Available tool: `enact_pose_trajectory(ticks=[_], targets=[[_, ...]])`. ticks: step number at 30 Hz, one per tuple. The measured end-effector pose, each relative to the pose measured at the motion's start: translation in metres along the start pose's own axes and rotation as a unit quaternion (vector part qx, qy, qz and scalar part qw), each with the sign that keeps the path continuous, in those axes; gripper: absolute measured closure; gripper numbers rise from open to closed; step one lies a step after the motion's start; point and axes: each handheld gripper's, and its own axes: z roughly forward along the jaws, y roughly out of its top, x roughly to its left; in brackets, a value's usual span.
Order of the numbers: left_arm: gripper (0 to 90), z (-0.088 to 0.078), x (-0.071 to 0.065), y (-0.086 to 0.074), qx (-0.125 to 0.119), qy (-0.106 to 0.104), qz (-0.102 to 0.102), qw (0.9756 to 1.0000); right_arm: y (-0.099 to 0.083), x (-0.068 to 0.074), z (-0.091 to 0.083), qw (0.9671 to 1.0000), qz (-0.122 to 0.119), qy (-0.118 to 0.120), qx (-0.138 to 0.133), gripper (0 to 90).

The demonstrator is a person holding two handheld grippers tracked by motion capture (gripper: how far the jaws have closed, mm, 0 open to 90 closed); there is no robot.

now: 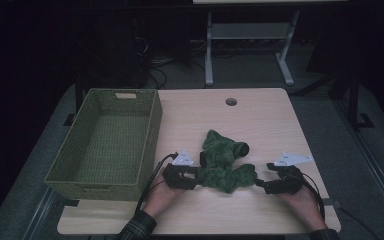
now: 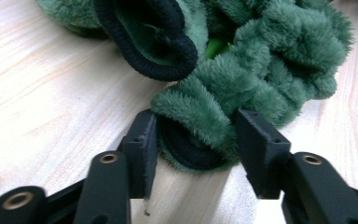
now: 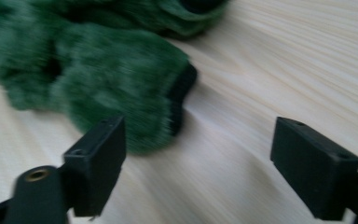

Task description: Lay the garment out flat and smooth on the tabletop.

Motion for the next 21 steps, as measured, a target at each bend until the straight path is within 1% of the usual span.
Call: enact_pose_trajectory(ticks=[2, 4, 6, 7, 8, 9, 11, 12, 13, 17, 20, 21], targets=[[58.3, 0.000, -0.001, 0.000, 0.002, -0.006, 0.006, 1.0000, 0.002, 0.003, 0.003, 0.9998, -0.004, 0.019, 0.002, 26.6], [66.0, 0.000, -0.002, 0.001, 0.003, -0.010, 0.009, 0.9999, 0.005, 0.006, 0.007, 0.9995, -0.008, 0.030, 0.005, 34.0], [70.8, 0.000, -0.003, 0.002, 0.006, -0.012, 0.015, 0.9998, 0.006, 0.007, 0.010, 0.9991, -0.015, 0.040, 0.008, 41.5], [73.1, 0.001, -0.004, 0.003, 0.007, -0.012, 0.013, 0.9998, 0.007, 0.008, 0.010, 0.9990, -0.017, 0.041, 0.010, 46.1], [74.5, 0.000, -0.005, 0.004, 0.012, -0.011, 0.015, 0.9998, 0.007, 0.008, 0.011, 0.9987, -0.023, 0.045, 0.006, 51.1], [75.6, 0.001, -0.005, 0.005, 0.015, -0.009, 0.016, 0.9997, 0.008, 0.009, 0.011, 0.9986, -0.018, 0.047, 0.011, 56.0], [76.9, 0.001, -0.007, 0.007, 0.017, -0.003, 0.019, 0.9997, 0.008, 0.009, 0.011, 0.9985, -0.026, 0.047, 0.009, 66.4], [77.3, 0.001, -0.007, 0.007, 0.016, -0.001, 0.018, 0.9997, 0.008, 0.009, 0.011, 0.9984, -0.031, 0.046, 0.010, 74.4], [77.6, 0.001, -0.008, 0.007, 0.018, 0.003, 0.017, 0.9997, 0.008, 0.009, 0.010, 0.9983, -0.037, 0.043, 0.009, 78.4], [78.1, -0.002, -0.009, 0.009, 0.018, 0.006, 0.019, 0.9996, 0.008, 0.010, 0.007, 0.9982, -0.037, 0.044, 0.013, 81.5], [78.2, -0.007, -0.011, 0.010, 0.018, 0.009, 0.016, 0.9997, 0.009, 0.009, 0.001, 0.9983, -0.040, 0.043, 0.004, 82.2], [78.2, -0.009, -0.011, 0.010, 0.018, 0.009, 0.015, 0.9997, 0.010, 0.009, -0.002, 0.9985, -0.037, 0.040, 0.004, 82.4]])
